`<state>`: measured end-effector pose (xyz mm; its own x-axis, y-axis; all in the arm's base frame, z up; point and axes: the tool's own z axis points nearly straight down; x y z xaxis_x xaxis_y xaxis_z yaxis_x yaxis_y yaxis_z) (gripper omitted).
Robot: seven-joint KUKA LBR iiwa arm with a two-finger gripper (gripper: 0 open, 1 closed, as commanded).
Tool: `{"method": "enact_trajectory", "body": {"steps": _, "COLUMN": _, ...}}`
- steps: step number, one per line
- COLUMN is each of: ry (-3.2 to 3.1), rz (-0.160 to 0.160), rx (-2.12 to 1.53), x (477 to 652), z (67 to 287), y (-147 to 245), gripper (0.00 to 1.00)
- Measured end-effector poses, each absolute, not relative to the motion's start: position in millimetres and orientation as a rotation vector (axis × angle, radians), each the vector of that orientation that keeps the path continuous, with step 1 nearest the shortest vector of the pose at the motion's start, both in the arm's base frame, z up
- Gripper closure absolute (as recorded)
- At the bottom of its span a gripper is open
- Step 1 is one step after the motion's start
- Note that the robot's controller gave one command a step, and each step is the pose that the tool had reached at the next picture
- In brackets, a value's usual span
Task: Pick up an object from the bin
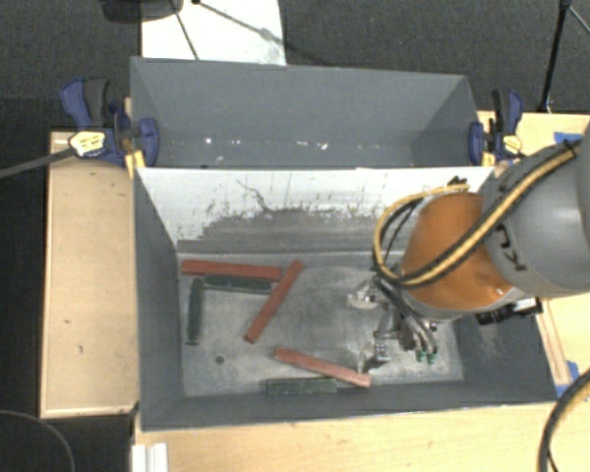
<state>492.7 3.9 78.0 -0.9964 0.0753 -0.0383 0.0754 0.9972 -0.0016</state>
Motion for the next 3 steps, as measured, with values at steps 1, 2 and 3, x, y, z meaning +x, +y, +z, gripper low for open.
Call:
{"method": "enact_trajectory", "body": {"steps": 1, "ry": 3.098, "rz": 0.005, "rx": 0.131, "x": 490.8, "z": 78, "y": 61, "gripper": 0.00}}
{"method": "enact_trajectory", "body": {"steps": 2, "ry": 3.133, "rz": 0.001, "rx": 0.228, "x": 499.9, "z": 114, "y": 63, "gripper": 0.00}}
{"method": "enact_trajectory", "body": {"steps": 3, "ry": 3.126, "rz": 0.007, "rx": 0.232, "x": 485.5, "z": 74, "y": 133, "gripper": 1.00}}
